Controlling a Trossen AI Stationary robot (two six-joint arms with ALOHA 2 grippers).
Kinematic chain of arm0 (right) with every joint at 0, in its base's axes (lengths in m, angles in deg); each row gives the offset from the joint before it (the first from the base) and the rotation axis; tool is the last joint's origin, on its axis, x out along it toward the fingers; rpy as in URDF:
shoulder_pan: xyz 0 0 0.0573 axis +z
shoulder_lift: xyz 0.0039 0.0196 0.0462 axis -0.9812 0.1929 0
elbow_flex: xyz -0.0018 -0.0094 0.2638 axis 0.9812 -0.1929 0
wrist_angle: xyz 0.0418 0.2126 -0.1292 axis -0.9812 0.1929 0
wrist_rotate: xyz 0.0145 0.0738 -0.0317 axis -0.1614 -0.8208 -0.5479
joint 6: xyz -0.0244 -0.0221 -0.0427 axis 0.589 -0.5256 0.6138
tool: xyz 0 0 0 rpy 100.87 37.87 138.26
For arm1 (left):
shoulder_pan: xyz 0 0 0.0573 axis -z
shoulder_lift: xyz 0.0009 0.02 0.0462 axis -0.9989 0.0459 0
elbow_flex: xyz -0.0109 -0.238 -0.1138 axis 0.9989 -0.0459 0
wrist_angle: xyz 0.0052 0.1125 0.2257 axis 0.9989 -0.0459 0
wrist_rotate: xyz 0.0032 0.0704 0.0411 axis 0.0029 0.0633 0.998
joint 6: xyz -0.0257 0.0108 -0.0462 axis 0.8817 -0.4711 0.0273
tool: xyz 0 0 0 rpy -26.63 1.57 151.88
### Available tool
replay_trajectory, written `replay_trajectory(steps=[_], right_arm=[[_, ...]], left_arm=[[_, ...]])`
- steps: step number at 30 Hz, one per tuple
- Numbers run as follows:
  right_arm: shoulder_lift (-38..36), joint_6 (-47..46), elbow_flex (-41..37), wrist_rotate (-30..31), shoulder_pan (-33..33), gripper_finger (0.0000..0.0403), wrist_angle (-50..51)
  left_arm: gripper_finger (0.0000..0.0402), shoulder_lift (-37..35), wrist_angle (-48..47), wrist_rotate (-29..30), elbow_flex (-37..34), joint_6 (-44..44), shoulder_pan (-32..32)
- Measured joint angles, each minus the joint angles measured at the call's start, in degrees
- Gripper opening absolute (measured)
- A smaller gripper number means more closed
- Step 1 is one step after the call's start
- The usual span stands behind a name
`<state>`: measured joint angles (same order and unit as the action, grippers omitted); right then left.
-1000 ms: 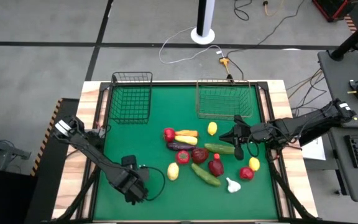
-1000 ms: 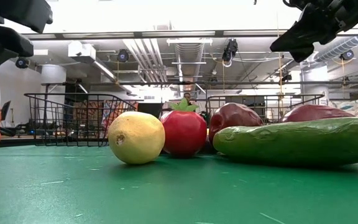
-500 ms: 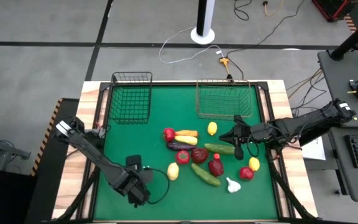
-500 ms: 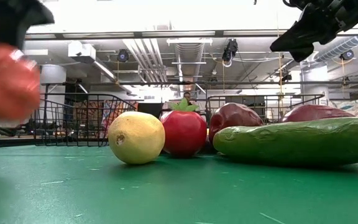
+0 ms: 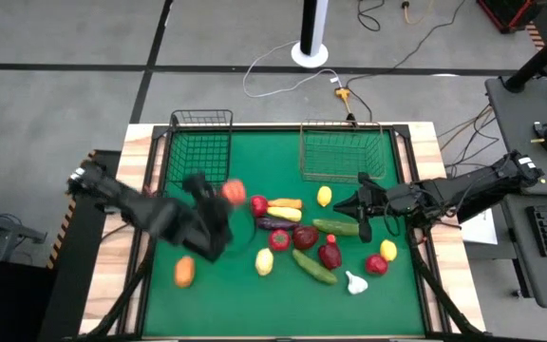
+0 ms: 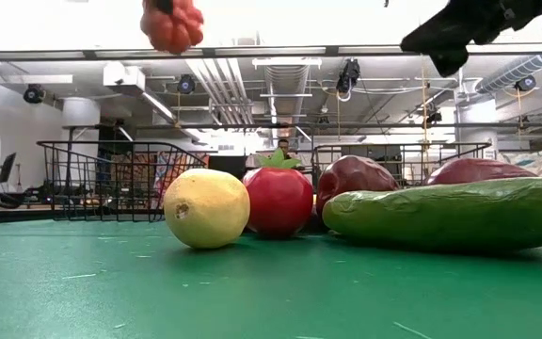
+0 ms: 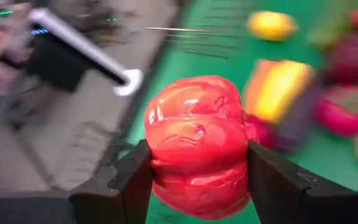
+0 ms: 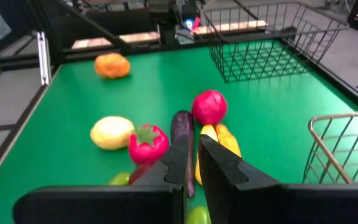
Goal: Sort produce into baskets
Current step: Put the orange pumpkin into the left wire basket
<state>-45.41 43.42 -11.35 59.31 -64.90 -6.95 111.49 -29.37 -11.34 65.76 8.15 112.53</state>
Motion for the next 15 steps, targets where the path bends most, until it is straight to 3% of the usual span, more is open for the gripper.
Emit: replay_trajectory(steps=[4,7,15], right_arm=[[0.0,0.0,1.3,0.0,0.0,0.0028,0.0],[0.0,0.0,2.2,0.0,0.0,0.0028,0.0],[0.0,-0.2,3.0,0.0,0.0,0.0028,0.0]], left_arm=[[0.0198,-5.3,-1.8,1.7,-2.0,-2.4,-12.7],[0.0199,-8.9,-1.0,-1.9,-5.1,-7.3,-24.9],[0.0201,-14.1,20.9,-30.8,-19.0,-30.0,-56.9]])
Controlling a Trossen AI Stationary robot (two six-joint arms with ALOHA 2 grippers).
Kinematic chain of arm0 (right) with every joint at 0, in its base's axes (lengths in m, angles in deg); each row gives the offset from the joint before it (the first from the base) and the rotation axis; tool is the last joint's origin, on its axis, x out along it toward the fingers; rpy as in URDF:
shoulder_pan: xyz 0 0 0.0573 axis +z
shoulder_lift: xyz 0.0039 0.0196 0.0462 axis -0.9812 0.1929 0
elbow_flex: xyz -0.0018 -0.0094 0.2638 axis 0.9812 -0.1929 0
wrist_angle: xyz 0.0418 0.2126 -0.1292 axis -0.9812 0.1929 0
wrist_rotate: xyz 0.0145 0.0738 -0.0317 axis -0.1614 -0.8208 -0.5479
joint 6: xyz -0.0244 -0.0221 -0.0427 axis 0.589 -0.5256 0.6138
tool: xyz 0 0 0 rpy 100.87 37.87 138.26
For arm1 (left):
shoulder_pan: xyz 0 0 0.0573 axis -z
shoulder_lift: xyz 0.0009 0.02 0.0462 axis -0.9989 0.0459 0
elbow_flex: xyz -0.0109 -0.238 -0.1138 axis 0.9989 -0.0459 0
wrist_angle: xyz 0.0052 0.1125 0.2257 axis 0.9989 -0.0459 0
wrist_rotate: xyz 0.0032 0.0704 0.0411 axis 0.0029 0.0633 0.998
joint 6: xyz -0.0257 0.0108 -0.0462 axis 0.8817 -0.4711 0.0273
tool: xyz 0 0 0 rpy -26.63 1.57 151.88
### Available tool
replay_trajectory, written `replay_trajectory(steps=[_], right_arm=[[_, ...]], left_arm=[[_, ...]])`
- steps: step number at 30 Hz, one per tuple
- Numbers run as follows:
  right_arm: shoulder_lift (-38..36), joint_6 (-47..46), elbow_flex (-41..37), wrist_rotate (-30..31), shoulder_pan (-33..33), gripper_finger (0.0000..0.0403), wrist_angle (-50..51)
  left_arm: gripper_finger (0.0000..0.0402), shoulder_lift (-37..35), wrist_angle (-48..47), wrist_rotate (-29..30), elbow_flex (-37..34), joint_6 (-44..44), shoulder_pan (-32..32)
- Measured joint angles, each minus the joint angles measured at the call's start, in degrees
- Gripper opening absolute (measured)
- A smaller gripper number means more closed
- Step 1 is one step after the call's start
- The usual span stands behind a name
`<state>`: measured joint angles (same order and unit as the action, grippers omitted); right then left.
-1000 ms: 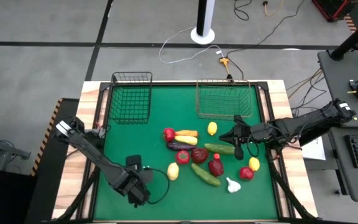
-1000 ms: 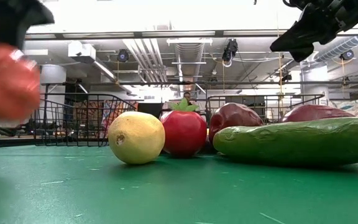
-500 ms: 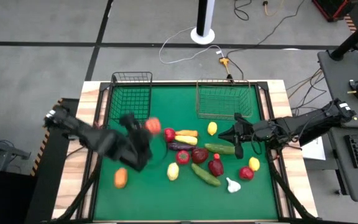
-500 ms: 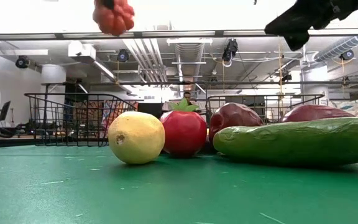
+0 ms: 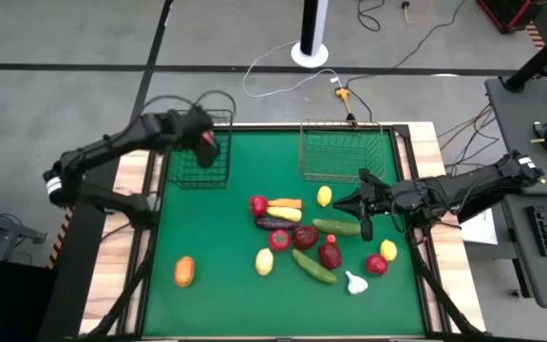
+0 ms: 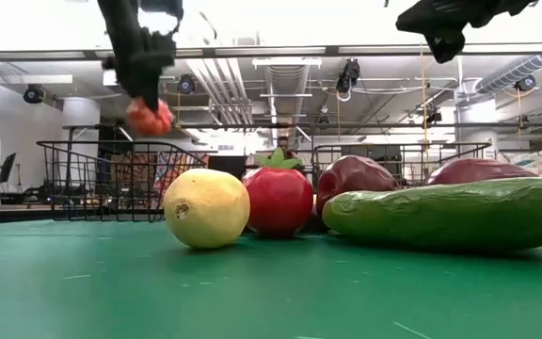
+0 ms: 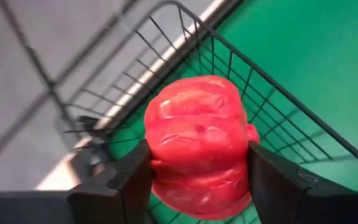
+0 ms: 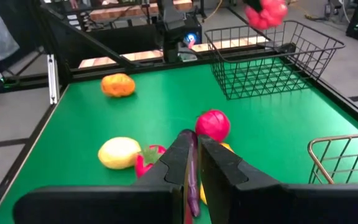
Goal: Sort produce into baskets
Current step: Put the orange pumpkin into the left wire basket, then put the top red tomato into the right wire basket
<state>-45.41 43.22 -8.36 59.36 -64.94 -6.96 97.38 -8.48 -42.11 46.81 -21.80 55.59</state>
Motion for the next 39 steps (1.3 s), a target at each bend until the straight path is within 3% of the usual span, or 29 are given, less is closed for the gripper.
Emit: replay_trajectory(steps=[3,7,25,31,39], right_arm=[[0.0,-0.5,0.0,0.0,0.0,0.0028,0.0],[0.0,-0.5,0.0,0.0,0.0,0.0028,0.1],[0.0,-1.3,-0.1,1.7,-0.4,0.0028,1.8],[0.0,-1.3,-0.1,1.7,-0.4,0.0028,2.9],[0.0,1.9,-0.1,1.6,-0.4,0.0028,2.9]], left_arm=[[0.0201,1.5,5.6,-5.8,-2.7,-3.3,-8.7],[0.0201,5.1,6.4,-6.6,-3.5,-4.3,-14.2],[0.0207,20.2,7.5,-6.2,-4.3,-11.2,-14.9],[0.0254,21.7,9.0,-2.3,-4.3,-11.0,-14.8],[0.0305,20.3,6.9,-2.5,-4.3,-13.3,-14.7]])
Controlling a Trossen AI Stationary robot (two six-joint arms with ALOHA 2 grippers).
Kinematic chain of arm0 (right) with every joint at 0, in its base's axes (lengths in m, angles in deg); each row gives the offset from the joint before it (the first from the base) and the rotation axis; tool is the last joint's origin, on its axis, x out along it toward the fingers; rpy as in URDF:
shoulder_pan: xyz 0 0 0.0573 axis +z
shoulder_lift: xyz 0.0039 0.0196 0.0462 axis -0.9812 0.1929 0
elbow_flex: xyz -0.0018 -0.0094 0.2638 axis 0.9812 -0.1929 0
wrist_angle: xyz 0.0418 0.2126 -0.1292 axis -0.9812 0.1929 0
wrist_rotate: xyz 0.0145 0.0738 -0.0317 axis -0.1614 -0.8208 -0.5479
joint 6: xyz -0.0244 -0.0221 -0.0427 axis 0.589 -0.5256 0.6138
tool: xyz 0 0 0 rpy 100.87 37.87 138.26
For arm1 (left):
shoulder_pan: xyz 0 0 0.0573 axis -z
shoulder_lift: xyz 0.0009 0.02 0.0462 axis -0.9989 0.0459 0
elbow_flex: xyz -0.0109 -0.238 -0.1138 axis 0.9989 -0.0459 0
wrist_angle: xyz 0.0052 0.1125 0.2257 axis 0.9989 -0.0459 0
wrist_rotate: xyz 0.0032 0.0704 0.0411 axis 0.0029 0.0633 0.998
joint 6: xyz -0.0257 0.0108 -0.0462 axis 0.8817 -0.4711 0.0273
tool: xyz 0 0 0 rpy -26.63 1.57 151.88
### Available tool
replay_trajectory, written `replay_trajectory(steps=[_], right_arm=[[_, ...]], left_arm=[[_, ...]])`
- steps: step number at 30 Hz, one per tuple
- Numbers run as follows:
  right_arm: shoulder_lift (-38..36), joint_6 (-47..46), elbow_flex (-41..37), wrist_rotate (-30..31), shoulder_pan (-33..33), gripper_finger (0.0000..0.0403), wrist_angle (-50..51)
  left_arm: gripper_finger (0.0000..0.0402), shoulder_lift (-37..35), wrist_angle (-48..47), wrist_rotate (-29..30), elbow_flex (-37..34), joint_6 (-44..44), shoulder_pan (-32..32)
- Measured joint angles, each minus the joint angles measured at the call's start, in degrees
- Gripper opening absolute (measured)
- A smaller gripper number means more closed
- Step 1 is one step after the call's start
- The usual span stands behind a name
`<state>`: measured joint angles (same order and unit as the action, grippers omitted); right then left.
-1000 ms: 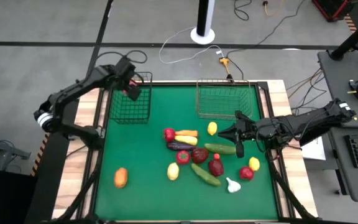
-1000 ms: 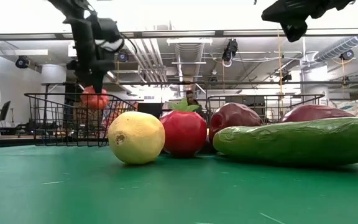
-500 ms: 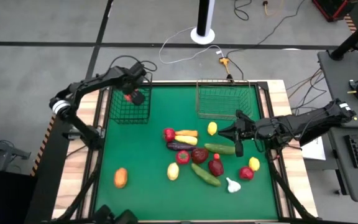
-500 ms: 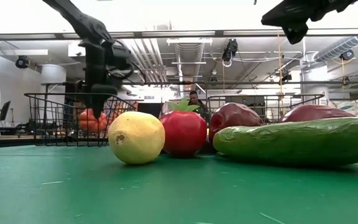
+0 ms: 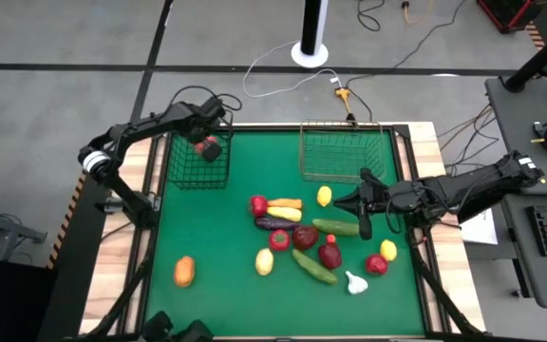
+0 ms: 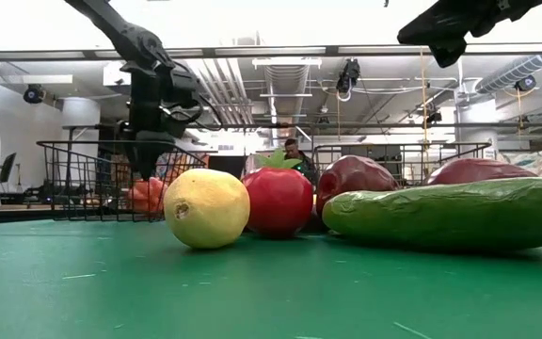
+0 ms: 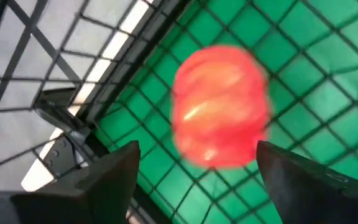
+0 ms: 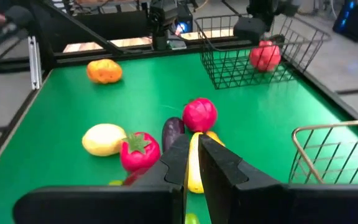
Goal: Sort produce into baskets
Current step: Put the top red tomato into the right wire basket
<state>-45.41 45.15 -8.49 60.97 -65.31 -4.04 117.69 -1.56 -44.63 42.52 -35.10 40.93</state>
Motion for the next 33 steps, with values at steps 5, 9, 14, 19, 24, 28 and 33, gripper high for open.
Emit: replay_trajectory(steps=[5,9,14,19,24,28,33], right_arm=[[0.0,1.2,0.0,-0.1,0.0,0.0028,-0.6],[0.0,0.6,0.0,-0.1,0.0,0.0028,-1.6],[0.2,-0.2,0.0,-0.1,-0.1,0.0028,-1.6],[1.2,-5.1,0.0,0.0,-0.1,0.0028,-1.7],[5.7,-6.2,0.0,0.0,-0.1,0.0028,-5.5],[11.8,-3.7,2.9,1.4,-0.1,0.0028,-8.1],[19.0,0.6,11.6,4.4,-0.1,0.0028,-2.3]], left_arm=[[0.0307,-4.0,-4.9,-1.1,0.0,3.2,1.6],[0.0301,-10.3,-5.7,-2.4,-0.1,7.1,5.8],[0.0295,-19.2,-4.6,-2.4,-0.2,14.2,14.8],[0.0295,-26.4,0.1,-2.4,-2.6,19.4,29.0],[0.0295,-31.4,4.8,2.8,-6.8,21.0,44.0],[0.0295,-33.3,6.9,6.2,-9.9,20.4,52.8],[0.0295,-34.5,13.2,6.7,-13.3,19.8,61.0]])
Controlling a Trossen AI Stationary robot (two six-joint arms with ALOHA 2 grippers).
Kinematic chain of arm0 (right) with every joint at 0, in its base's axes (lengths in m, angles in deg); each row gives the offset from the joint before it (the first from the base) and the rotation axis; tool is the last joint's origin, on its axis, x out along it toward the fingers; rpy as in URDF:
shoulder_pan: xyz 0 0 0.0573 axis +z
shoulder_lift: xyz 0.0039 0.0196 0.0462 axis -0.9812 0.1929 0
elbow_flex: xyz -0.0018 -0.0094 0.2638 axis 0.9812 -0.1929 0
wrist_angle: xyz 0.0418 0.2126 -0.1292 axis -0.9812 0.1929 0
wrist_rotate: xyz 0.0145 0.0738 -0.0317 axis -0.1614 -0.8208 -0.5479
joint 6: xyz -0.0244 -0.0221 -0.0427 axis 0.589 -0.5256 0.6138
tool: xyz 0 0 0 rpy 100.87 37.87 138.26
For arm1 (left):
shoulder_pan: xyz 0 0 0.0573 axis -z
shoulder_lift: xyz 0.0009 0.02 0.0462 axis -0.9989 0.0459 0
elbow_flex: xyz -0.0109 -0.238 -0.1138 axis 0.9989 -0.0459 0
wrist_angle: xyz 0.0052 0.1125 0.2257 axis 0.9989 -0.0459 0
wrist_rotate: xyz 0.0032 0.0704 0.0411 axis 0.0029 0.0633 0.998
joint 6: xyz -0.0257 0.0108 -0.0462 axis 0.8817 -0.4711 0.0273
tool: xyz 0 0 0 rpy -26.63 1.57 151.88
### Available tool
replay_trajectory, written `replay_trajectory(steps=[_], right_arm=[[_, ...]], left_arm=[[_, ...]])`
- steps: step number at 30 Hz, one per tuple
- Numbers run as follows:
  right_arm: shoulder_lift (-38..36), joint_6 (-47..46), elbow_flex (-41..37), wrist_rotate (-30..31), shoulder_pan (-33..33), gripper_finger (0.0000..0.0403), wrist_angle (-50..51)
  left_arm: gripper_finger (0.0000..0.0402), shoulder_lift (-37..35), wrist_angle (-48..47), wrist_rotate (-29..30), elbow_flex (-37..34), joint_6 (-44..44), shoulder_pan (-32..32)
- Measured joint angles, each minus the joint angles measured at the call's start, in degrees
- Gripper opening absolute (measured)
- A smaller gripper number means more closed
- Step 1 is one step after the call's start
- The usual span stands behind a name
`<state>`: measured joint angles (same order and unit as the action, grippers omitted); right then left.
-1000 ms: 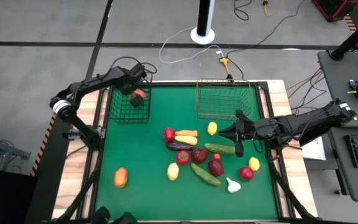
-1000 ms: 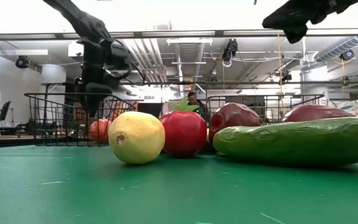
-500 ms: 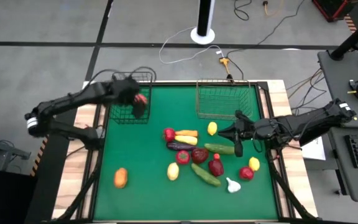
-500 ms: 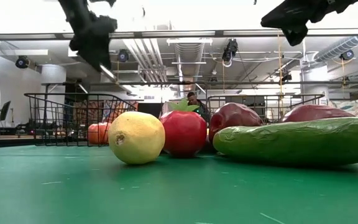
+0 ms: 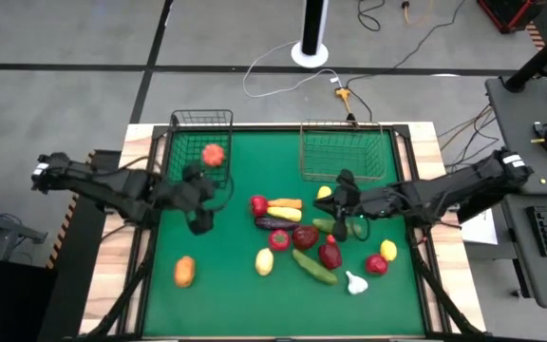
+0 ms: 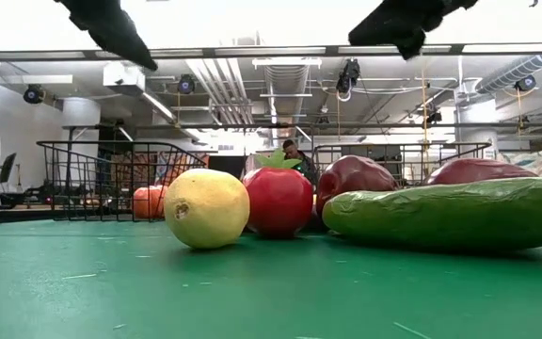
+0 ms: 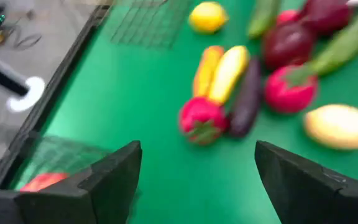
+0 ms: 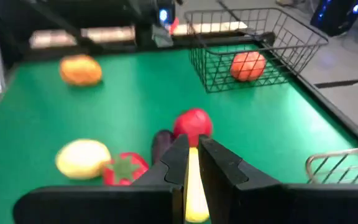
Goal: Sort produce into baskets
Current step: Put the top red tomato into the right wire basket
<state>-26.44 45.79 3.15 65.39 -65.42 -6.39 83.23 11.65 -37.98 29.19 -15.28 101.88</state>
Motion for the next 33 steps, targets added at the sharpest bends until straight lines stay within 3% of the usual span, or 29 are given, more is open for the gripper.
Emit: replay_trajectory(steps=[8,13,18,22,28,33], right_arm=[[8.6,5.6,11.9,0.0,0.0,0.0029,9.4],[14.3,7.1,17.1,0.0,0.0,0.0047,9.6],[21.2,10.4,23.1,4.0,-0.2,0.0107,9.2],[26.2,6.9,28.1,7.3,-1.4,0.0169,10.7],[33.6,8.7,33.5,6.6,-2.9,0.0258,15.1],[39.3,10.5,36.8,0.9,-5.0,0.0304,14.9]], left_arm=[[0.0295,-0.1,18.2,1.6,-8.2,4.7,8.0],[0.0295,-0.6,16.4,1.6,-9.0,4.9,9.1],[0.0295,-1.7,5.2,5.3,-6.4,1.3,9.1],[0.0295,-3.2,0.1,9.0,-4.4,-1.9,9.1],[0.0295,-6.6,3.2,10.3,-4.6,1.1,9.2],[0.0295,-7.0,3.1,10.5,-5.2,1.4,9.3]])
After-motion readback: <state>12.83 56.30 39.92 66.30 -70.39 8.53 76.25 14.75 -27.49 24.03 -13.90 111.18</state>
